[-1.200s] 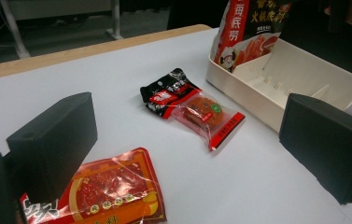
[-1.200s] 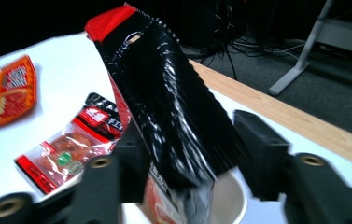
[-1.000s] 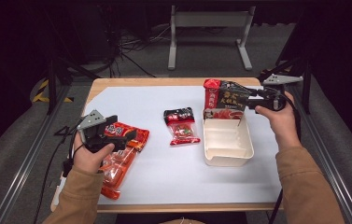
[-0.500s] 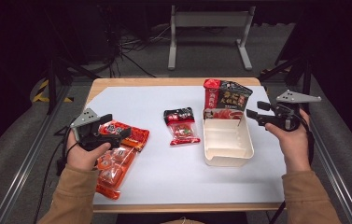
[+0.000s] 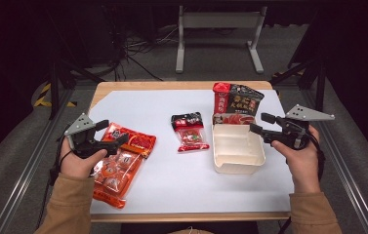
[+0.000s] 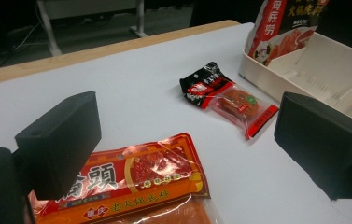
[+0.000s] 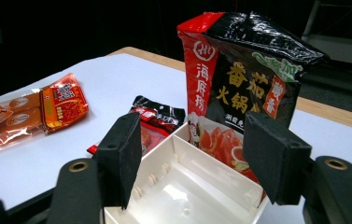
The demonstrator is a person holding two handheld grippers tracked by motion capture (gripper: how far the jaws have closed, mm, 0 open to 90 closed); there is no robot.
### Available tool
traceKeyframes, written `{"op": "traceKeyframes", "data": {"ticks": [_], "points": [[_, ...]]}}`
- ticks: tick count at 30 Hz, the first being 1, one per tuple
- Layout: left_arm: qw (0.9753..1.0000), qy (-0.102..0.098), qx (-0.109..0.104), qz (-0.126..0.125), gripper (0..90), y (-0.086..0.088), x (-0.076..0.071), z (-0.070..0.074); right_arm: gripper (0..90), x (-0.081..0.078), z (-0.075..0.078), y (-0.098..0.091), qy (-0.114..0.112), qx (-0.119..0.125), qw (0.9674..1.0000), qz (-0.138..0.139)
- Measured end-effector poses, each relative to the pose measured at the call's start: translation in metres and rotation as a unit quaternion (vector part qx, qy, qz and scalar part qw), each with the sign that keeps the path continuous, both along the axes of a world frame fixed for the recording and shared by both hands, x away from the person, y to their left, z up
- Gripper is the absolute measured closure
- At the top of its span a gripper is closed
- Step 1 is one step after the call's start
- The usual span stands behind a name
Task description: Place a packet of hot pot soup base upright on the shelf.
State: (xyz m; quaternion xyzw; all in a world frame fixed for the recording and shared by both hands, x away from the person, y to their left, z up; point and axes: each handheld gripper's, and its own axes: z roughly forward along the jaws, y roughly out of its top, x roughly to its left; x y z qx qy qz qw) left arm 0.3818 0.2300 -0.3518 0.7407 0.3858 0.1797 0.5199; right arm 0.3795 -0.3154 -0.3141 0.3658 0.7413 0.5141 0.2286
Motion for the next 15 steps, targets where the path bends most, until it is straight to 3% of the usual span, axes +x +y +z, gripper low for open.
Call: {"op": "traceKeyframes", "data": {"ticks": [4,8,15], "points": [[0.9998,0.011,0.010,-0.013,8.8,-0.002,0.008,-0.004,37.9,-0.002,-0.002,0.000,0.003,-0.010,0.9999,0.004],[0.9984,0.020,0.047,-0.023,11.8,0.008,0.019,-0.005,37.5,-0.002,-0.004,-0.003,0.001,-0.010,0.9999,0.006],[0.9977,0.060,0.033,-0.001,12.4,0.036,0.043,-0.017,37.5,0.000,-0.008,-0.001,0.006,-0.012,0.9999,0.011]]}}
